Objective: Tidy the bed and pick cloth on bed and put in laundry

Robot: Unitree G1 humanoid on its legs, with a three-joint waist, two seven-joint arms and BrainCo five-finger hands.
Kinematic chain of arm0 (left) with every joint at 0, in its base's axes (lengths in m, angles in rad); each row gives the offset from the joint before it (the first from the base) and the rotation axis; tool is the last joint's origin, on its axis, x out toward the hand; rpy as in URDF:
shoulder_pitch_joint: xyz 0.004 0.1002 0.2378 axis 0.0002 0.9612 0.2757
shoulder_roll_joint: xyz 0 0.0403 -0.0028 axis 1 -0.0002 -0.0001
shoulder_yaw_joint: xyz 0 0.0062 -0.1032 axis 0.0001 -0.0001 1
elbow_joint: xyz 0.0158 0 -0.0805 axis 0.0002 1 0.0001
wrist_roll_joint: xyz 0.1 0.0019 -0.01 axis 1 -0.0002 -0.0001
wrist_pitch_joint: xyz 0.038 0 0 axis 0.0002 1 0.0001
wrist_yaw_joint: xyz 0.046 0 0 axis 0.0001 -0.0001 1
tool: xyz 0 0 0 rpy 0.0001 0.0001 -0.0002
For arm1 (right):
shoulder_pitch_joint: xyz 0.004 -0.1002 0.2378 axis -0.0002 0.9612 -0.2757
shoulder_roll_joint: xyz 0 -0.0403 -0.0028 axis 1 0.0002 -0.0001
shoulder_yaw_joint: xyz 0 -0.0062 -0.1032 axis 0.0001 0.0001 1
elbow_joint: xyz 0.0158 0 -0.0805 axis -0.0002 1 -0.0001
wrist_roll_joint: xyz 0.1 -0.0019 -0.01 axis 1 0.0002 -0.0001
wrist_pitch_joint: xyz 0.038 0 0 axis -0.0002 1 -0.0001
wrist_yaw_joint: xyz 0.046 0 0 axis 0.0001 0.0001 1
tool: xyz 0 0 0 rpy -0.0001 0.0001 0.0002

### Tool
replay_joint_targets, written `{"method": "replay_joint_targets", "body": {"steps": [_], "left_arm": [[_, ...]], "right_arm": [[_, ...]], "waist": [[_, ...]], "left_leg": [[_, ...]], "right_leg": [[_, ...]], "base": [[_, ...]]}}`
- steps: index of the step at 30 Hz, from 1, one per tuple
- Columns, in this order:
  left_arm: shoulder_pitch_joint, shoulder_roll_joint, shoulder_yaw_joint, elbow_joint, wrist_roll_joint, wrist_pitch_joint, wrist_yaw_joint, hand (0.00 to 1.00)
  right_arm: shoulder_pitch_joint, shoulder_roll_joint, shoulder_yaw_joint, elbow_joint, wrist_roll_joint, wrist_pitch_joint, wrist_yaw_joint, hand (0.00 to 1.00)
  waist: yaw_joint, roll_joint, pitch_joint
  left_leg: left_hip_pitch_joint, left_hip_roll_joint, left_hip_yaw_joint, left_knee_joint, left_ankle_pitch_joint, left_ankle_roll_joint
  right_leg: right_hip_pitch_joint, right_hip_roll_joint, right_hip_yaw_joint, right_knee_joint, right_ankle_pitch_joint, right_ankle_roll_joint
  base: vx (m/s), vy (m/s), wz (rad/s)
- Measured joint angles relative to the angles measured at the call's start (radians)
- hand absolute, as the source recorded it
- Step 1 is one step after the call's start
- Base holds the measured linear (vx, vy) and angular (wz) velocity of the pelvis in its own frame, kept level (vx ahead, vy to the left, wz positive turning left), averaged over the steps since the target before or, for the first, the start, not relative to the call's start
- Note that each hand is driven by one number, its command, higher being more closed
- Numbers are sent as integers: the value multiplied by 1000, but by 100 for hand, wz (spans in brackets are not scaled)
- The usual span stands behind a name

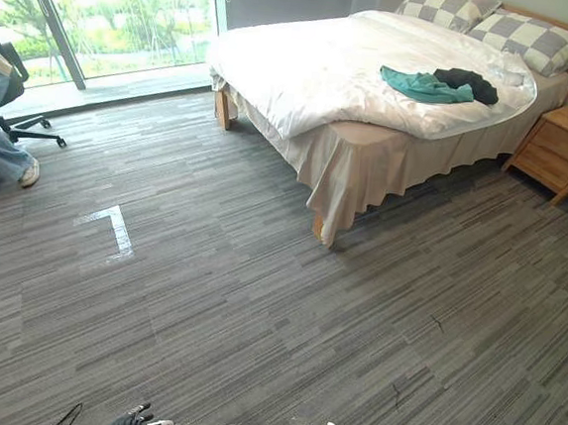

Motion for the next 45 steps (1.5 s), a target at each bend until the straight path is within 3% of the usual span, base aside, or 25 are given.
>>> {"method": "replay_joint_targets", "body": {"steps": [13, 21, 24, 25, 26, 27, 28, 30, 31, 32, 33, 34, 35, 36, 37, 38, 39, 40, 41, 42, 43, 45], "left_arm": [[0, -3, -1, 0, -10, -20, 0, 0], [-7, -5, 0, 1, 78, -18, -12, 0], [-31, -1, -6, 8, 79, -18, -22, 0], [-61, 14, -47, 20, 79, -18, -22, 0], [-78, 35, -69, 36, 79, -18, -24, 0], [-88, 52, -73, 45, 78, -17, -22, 0], [-98, 67, -96, 52, 79, -12, -23, 0], [-122, 54, -98, 63, 79, -9, -24, 0], [-146, 23, -80, 60, 77, -8, -25, 0], [-151, 3, -55, 60, 76, -9, -24, 0], [-139, -4, -23, 59, 75, -11, -25, 0], [-128, -2, -1, 58, 75, -13, -26, 0], [-112, 6, 43, 51, 73, -14, -21, 0], [-100, 14, 60, 48, 64, -22, -20, 0], [-95, 16, 60, 43, 64, -24, -20, 0], [-90, 15, 60, 41, 60, -28, -18, 0], [-83, 10, 59, 40, 29, -34, -21, 0], [-84, 12, 58, 35, 8, -44, -21, 0], [-90, -3, 58, 34, -13, -57, -19, 0], [-93, -15, 62, 33, -16, -67, -19, 0], [-96, -37, 64, 31, -22, -80, -20, 0], [-87, -50, 63, 5, -22, -120, -23, 0]], "right_arm": [[-10, 9, -21, -8, 17, 9, -3, 0], [-9, 15, -36, -8, 82, 8, -25, 0], [-19, 26, -76, -7, 117, 10, -39, 0], [-59, 26, -95, 4, 164, 10, -55, 0], [-65, 32, -106, 6, 187, 15, -62, 0], [-66, 48, -115, 7, 199, 16, -66, 0], [-59, 56, -115, 11, 204, 19, -66, 0], [-64, 54, -143, 15, 213, 27, -65, 0], [-82, 41, -178, 10, 205, 35, -62, 0], [-80, 35, -200, -2, 186, 38, -55, 0], [-69, 37, -204, -15, 167, 38, -51, 0], [-58, 42, -203, -17, 153, 38, -46, 0], [-38, 54, -199, -17, 131, 42, -42, 0], [3, 76, -205, -19, 111, 50, -38, 0], [15, 78, -204, -18, 103, 54, -37, 0], [22, 75, -207, -14, 92, 56, -36, 0], [10, 57, -198, 13, 52, 55, -35, 0], [-1, 52, -180, 35, 33, 53, -35, 0], [-14, 31, -169, 46, 15, 52, -34, 0], [-30, 17, -168, 46, 5, 51, -34, 0], [-56, -7, -157, 65, -9, 45, -33, 0], [-107, -36, -125, 114, -37, 35, -11, 0]], "waist": [[-2, -3, 12], [-8, 1, 22], [-15, 2, 51], [-26, 12, 103], [-27, -1, 121], [-28, -20, 131], [-41, -29, 129], [-55, -9, 149], [-49, 38, 187], [-47, 48, 192], [-38, 51, 193], [-35, 46, 190], [-35, 7, 169], [-32, -15, 153], [-33, -18, 147], [-35, -16, 144], [-35, -1, 140], [-40, -9, 133], [-49, 9, 125], [-51, 29, 131], [-53, 54, 143], [-42, 56, 146]], "left_leg": [[14, 5, 4, -6, 7, -13], [28, 15, 62, -6, -1, -12], [39, 27, 105, -4, -6, -15], [69, 49, 176, 1, -8, -19], [72, 52, 202, 16, -15, -30], [67, 53, 217, 38, -28, -47], [63, 70, 219, 55, -34, -55], [67, 106, 249, 58, -32, -57], [77, 152, 299, 71, -39, -67], [85, 176, 335, 83, -48, -81], [93, 197, 371, 108, -61, -107], [100, 200, 387, 124, -68, -122], [114, 222, 414, 163, -93, -164], [140, 268, 424, 216, -122, -210], [149, 288, 427, 235, -132, -215], [154, 308, 425, 264, -136, -209], [123, 382, 393, 383, -105, -138], [79, 425, 344, 478, -54, -57], [9, 473, 261, 627, -17, -23], [-29, 481, 203, 702, -37, -53], [-80, 454, 103, 798, -88, -93], [-131, 328, 18, 850, -177, -94]], "right_leg": [[20, 5, -14, -12, 5, 0], [8, 19, 39, -14, 11, -7], [-54, 19, 61, 93, -25, -11], [-134, 7, -7, 247, -59, 22], [-151, -20, -72, 270, -87, 22], [-149, -34, -103, 263, -89, -3], [-142, -15, -105, 231, -73, -32], [-145, 16, -109, 226, -41, 0], [-214, 6, -127, 333, -82, 18], [-266, -26, -132, 392, -111, 5], [-307, -79, -130, 423, -101, 3], [-328, -111, -127, 425, -90, 10], [-351, -166, -125, 439, -76, 16], [-350, -182, -101, 464, -85, 33], [-343, -181, -96, 471, -91, 41], [-335, -174, -101, 482, -91, 28], [-334, -137, -102, 509, -146, 3], [-321, -119, -104, 497, -160, -16], [-292, -90, -116, 456, -152, -59], [-264, -66, -114, 418, -145, -70], [-191, -29, -110, 326, -126, -79], [-51, -5, -68, 188, -103, -84]], "base": [[-64, -27, 2], [-40, -17, -21], [12, -7, -53], [-5, -16, -110], [-30, -48, -116], [-19, -105, -58], [53, -167, -35], [38, -141, -44], [-29, -21, -86], [19, 26, -112], [97, 31, -91], [176, -67, -89], [316, -316, -75], [368, -392, -60], [365, -396, -32], [354, -315, -23], [454, -417, -30], [536, -498, -35], [434, -418, -28], [428, -333, -29], [339, -210, -35], [478, -219, -54]]}}
